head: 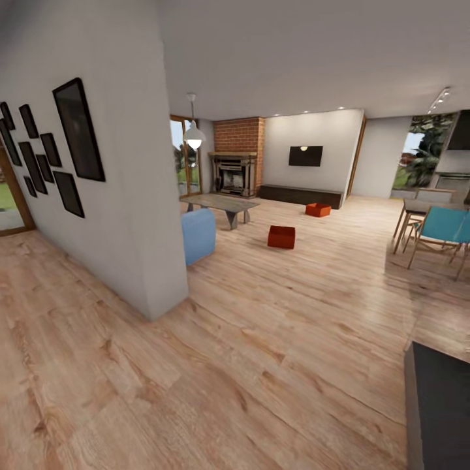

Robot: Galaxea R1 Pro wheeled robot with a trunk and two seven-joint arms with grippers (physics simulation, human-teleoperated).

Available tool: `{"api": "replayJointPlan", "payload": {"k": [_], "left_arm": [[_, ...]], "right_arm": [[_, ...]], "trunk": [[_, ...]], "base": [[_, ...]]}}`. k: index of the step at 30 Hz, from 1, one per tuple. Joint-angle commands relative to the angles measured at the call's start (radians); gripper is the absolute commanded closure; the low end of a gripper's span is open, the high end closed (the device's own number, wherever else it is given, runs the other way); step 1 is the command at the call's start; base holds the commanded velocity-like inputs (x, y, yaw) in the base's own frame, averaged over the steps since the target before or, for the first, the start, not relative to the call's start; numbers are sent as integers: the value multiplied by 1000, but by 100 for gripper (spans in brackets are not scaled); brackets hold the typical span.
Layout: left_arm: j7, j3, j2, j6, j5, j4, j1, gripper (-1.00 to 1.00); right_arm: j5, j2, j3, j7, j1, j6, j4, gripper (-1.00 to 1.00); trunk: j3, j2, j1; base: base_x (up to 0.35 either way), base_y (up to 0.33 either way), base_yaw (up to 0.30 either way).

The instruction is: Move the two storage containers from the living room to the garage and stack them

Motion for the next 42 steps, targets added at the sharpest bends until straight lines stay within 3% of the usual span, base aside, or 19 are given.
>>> {"api": "replayJointPlan", "payload": {"k": [1, 9, 42], "left_arm": [[1, 1, 0, -1, 6, 0, 0, -100], [1, 0, 0, -1, 6, 0, 0, -100], [1, 0, 0, -1, 6, 0, 0, -100]], "right_arm": [[-10, 0, 8, 3, -1, -6, 3, -100], [-10, 0, 8, 3, -1, -6, 3, -100], [-9, -1, 9, 3, -1, -6, 3, -100]], "trunk": [[-1, 0, 1], [-1, 0, 1], [-1, 0, 1]], "base": [[321, 0, -238], [321, 0, -168], [322, 0, -2]]}}
